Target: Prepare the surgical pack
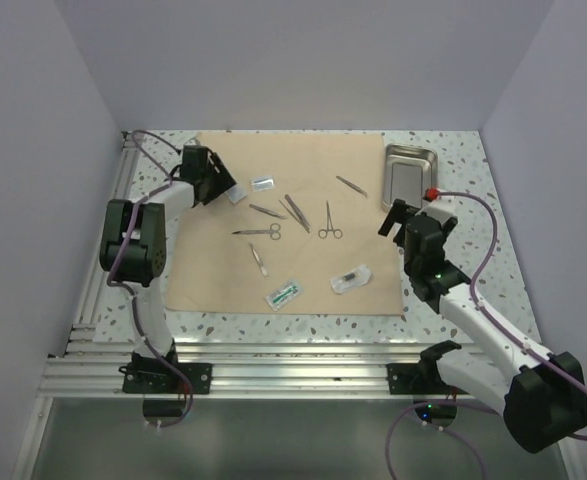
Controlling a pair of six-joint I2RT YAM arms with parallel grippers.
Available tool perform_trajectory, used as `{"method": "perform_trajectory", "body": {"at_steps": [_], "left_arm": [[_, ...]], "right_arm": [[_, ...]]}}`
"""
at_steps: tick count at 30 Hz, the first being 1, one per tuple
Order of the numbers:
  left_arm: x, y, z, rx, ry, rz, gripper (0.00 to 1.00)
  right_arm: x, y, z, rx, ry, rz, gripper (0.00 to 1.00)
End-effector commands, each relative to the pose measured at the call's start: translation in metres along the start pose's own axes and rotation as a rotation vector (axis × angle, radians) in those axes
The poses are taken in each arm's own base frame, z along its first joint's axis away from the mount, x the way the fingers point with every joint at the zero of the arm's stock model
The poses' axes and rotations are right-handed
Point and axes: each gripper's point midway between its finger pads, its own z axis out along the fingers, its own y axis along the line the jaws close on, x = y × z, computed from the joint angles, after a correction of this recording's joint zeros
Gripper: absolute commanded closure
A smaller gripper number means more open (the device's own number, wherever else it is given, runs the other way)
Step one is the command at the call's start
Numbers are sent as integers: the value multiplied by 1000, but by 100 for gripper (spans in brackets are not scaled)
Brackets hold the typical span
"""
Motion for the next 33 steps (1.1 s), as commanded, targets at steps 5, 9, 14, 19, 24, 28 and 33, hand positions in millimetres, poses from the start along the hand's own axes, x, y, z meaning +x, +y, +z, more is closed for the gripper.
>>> {"method": "perform_trajectory", "body": {"at_steps": [5,9,14,19,24,28,33], "left_arm": [[-5,-8,18,-183,-19,133,34],[0,-4,28,-271,-10,187,35],[8,5,34,-317,4,202,36],[12,6,40,-308,20,214,57],[8,-11,28,-208,-5,224,81],[0,-43,0,-47,-54,232,83],[9,-103,-50,231,-61,292,82]], "right_arm": [[-4,5,1,-24,-29,56,1],[-2,6,1,-32,-30,61,1],[0,6,1,-37,-31,70,1],[5,8,2,-48,-25,73,2],[12,11,4,-66,-8,63,2],[15,23,5,-129,6,50,2],[20,34,9,-168,50,19,2]]}}
